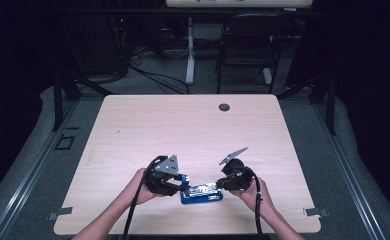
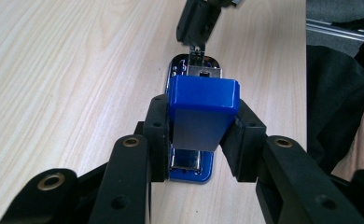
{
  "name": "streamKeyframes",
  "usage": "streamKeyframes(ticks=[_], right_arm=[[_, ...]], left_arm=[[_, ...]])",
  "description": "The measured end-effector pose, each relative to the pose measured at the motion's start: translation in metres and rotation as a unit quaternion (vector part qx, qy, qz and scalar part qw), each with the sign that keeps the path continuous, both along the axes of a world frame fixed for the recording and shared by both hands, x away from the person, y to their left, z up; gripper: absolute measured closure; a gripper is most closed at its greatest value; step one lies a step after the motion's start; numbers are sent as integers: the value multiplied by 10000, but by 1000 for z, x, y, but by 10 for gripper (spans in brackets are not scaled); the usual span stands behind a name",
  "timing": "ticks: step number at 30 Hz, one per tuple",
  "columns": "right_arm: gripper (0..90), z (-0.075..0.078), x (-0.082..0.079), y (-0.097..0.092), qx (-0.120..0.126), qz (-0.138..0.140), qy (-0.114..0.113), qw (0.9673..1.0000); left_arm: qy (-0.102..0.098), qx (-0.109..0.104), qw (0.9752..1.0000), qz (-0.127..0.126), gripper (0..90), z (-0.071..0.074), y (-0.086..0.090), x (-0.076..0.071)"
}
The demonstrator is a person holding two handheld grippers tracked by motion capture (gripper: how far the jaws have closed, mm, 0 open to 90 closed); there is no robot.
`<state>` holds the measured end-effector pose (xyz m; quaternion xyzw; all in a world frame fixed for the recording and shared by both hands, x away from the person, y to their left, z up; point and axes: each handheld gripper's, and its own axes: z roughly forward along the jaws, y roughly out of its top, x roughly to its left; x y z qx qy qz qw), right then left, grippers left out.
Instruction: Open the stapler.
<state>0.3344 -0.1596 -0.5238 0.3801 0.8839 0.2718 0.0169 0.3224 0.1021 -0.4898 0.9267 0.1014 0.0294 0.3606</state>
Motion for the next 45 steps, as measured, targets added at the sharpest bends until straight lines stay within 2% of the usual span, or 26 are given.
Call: streamKeyframes(ticks=[2,6,9,11,14,17,23,26,32,34,45], right_arm=[[873,2,0,1,-66,10,-24,10000],[877,2,0,2,-20,6,-68,10000],[891,10,-2,3,180,135,-163,9996],[896,20,-6,10,385,338,-350,9981],[900,35,-12,22,620,623,-489,9949],[900,45,-17,33,738,865,-633,9915],[900,54,-19,45,854,1122,-777,9870],[900,56,-17,46,915,1133,-767,9864],[900,55,-19,50,835,1228,-777,9859],[900,54,-19,50,884,1218,-779,9855],[900,53,-18,48,848,1162,-770,9866]], left_arm=[[-20,-10,10000,-3,659,0,-1,0],[-26,9,10000,17,659,0,-1,0],[-9,2,10000,10,659,0,-2,0],[-17,11,10000,-8,659,0,-2,1],[-17,-6,10000,4,658,0,-4,1],[10,39,10000,-23,658,1,-4,2],[-3,76,10000,-57,658,2,-5,3],[-9,64,10000,-49,658,2,-6,3],[-16,116,9999,-96,657,3,-8,4],[6,151,9998,-129,657,3,-8,5],[16,183,9997,-161,642,5,-14,8]])
